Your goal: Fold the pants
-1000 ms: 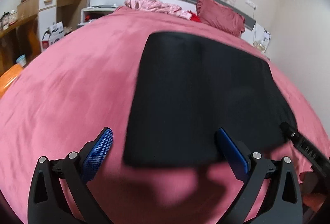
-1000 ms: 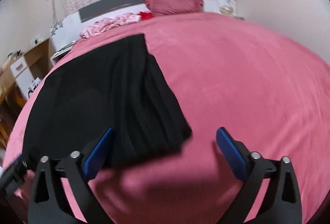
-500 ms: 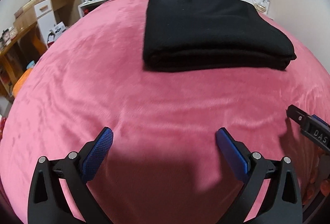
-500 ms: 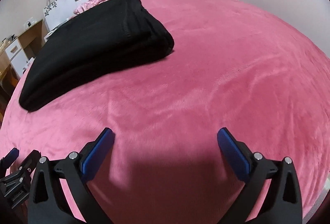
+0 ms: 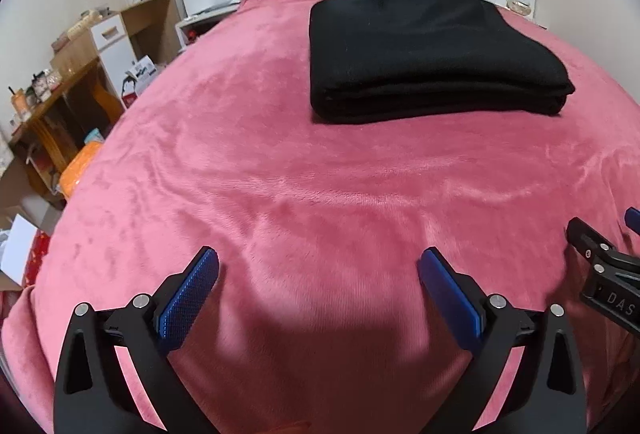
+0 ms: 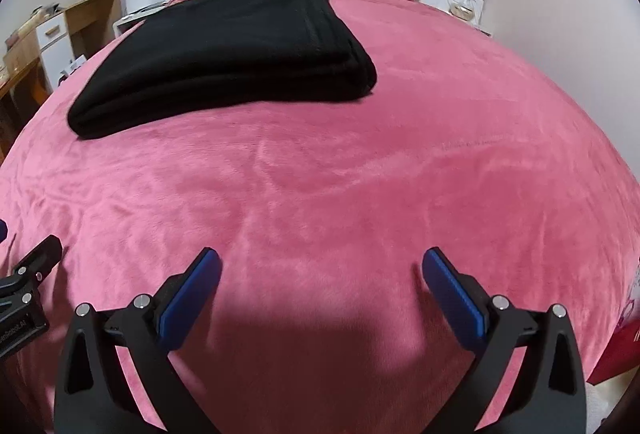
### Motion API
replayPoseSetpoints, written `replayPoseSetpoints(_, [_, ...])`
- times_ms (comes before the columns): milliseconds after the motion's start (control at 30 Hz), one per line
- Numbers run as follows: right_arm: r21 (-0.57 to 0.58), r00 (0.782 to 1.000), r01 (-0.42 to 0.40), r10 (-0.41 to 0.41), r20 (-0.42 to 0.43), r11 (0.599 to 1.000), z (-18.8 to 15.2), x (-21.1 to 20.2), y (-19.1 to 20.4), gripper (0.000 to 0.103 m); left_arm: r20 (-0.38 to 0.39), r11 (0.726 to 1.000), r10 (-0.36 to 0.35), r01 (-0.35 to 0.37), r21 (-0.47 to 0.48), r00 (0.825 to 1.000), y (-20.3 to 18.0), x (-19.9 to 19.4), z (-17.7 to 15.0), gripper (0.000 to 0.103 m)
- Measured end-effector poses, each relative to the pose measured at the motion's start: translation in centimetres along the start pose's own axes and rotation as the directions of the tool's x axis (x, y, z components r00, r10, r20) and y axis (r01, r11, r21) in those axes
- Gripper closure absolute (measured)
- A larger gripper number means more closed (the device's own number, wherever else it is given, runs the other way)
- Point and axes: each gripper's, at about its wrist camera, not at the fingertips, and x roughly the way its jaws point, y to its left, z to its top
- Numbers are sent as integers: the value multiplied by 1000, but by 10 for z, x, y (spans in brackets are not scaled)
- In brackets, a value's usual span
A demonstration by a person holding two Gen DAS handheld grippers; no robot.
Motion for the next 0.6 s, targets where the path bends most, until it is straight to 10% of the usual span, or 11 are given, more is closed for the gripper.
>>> replayPoseSetpoints(600, [57,993,-75,69,98,996,9,-43,-5,2,118,998,37,-42,39,992,2,-52,8,3])
